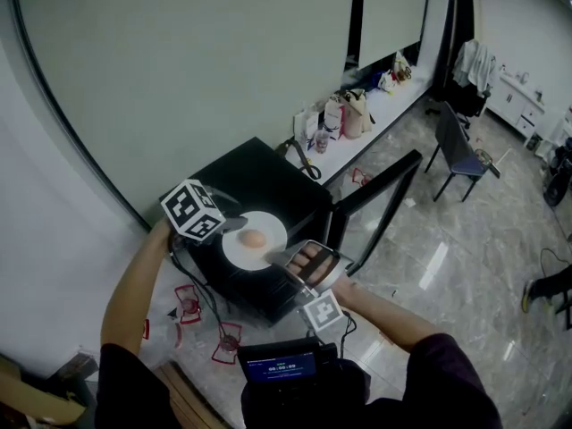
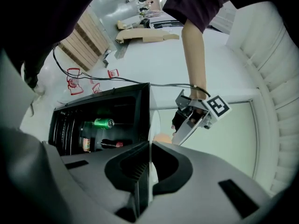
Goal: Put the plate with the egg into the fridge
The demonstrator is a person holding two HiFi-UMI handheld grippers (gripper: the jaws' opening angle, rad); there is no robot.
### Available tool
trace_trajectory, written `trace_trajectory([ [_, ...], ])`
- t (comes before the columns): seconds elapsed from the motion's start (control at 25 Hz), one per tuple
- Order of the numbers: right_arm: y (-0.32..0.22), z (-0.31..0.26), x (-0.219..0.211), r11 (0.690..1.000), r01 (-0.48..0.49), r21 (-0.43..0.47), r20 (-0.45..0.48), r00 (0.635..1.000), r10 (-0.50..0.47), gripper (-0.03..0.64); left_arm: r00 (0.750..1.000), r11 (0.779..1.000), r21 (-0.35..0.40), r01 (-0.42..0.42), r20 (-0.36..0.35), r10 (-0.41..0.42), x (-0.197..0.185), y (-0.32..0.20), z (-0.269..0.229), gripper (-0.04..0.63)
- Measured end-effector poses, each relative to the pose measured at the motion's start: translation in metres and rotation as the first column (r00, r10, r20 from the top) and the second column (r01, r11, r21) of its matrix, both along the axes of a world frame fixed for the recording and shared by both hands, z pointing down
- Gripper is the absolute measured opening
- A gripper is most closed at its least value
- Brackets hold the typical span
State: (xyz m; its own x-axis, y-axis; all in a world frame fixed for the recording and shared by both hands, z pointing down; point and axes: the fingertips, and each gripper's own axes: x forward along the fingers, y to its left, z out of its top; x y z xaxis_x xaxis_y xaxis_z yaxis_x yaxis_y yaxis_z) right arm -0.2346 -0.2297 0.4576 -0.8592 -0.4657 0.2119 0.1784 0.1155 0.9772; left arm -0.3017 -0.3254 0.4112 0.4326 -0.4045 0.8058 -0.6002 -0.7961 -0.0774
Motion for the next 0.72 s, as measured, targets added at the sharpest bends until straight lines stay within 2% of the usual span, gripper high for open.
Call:
trace_trajectory([
  [0.12,0.004,-0.004,0.006,0.999,-0.034,0.016,0.012,0.999,0.034,0.025,0.999,0.994,0.111,0.024,-0.033,-0.02,0.011,0.02,-0.017,0.143],
  [0.24,0.009,-0.012,0.016,0.997,-0.076,0.025,0.042,0.996,0.075,0.025,0.996,0.972,0.223,0.076,-0.058,-0.065,0.022,0.043,-0.027,0.141],
  [0.36,0.019,-0.018,0.029,0.994,-0.106,0.032,0.068,0.992,0.104,0.025,0.988,0.923,0.352,0.154,-0.084,-0.132,0.03,0.067,-0.036,0.093],
  [0.44,0.028,-0.017,0.039,0.994,-0.107,0.039,0.075,0.992,0.104,0.025,0.979,0.888,0.412,0.205,-0.111,-0.174,0.037,0.083,-0.039,0.045],
  [0.56,0.04,-0.009,0.054,0.995,-0.086,0.044,0.068,0.994,0.083,0.025,0.956,0.843,0.455,0.287,-0.194,-0.221,0.059,0.108,-0.044,0.012],
  [0.72,0.055,0.006,0.083,0.998,-0.053,0.029,0.042,0.998,0.051,0.025,0.923,0.81,0.45,0.375,-0.257,-0.285,0.092,0.135,-0.032,0.011],
])
